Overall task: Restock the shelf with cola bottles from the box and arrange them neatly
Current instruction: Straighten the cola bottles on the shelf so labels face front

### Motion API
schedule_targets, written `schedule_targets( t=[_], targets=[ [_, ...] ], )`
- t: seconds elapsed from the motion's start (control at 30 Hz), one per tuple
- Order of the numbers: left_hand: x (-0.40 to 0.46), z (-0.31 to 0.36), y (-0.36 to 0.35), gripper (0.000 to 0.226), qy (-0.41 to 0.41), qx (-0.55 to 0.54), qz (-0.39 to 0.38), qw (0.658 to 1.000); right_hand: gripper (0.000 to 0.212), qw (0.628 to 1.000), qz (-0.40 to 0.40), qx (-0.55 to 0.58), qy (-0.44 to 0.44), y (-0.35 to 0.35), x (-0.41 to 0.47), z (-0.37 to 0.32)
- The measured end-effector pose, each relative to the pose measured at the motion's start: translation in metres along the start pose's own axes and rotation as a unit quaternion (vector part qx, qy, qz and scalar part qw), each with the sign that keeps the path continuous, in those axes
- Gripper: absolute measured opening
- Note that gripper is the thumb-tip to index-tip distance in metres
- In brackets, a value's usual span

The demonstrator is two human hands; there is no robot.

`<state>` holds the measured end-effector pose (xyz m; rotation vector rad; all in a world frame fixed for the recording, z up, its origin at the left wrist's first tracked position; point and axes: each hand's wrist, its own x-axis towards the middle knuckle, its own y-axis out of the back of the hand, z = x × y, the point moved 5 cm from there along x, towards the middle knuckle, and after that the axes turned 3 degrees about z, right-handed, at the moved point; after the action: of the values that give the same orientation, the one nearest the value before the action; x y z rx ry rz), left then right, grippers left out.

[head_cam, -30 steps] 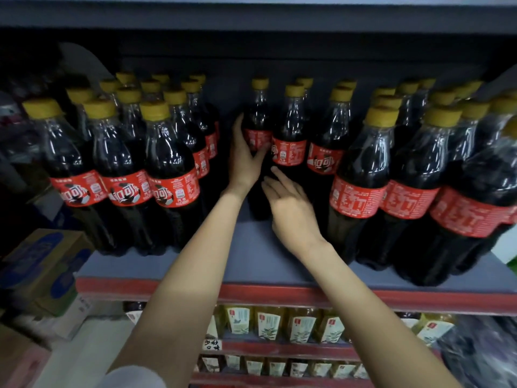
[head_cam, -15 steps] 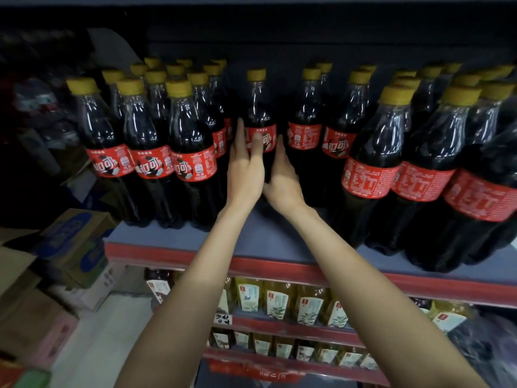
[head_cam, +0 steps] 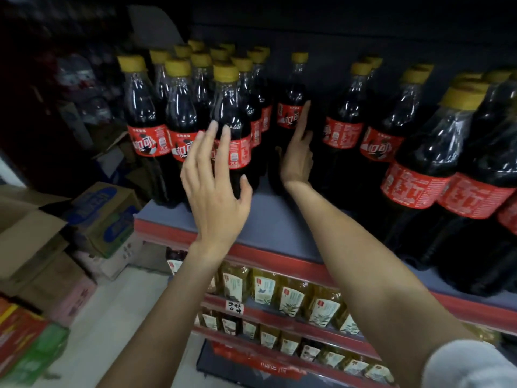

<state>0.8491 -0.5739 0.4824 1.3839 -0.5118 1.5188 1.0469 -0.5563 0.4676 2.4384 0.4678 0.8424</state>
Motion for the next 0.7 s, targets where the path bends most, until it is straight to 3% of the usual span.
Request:
schedule_targets(
  t=[0.17, 0.33, 0.53, 0.63, 0.7],
  targets=[
    [0.002, -0.012, -0.004, 0.069, -0.014, 0.008, -0.028, 0.999, 0.092, 1.0, 0.008, 0.004, -0.008, -0.007, 0.009, -0.001],
    [-0.001, -0.008, -0.001, 0.06, -0.02, -0.017, 0.002, 1.0, 0.092, 1.0, 0.003, -0.018, -0.018, -0.009, 0.011, -0.004],
    [0.003, 0.024, 0.006, 0.038, -0.058, -0.191, 0.077, 0.977, 0.09, 0.999, -0.029, 0.002, 0.027, 0.002, -0.004, -0.012],
    [0.009, 0.035, -0.011, 0.029, 0.047, -0.356, 0.041, 0.932, 0.083, 0.993, 0.019, 0.083, 0.083, 0.038, -0.035, -0.018],
    [0.016, 0.04, -0.039, 0.027, 0.182, -0.465, -0.04, 0.866, 0.078, 0.984, 0.082, 0.134, 0.086, 0.064, -0.058, -0.01]
  ],
)
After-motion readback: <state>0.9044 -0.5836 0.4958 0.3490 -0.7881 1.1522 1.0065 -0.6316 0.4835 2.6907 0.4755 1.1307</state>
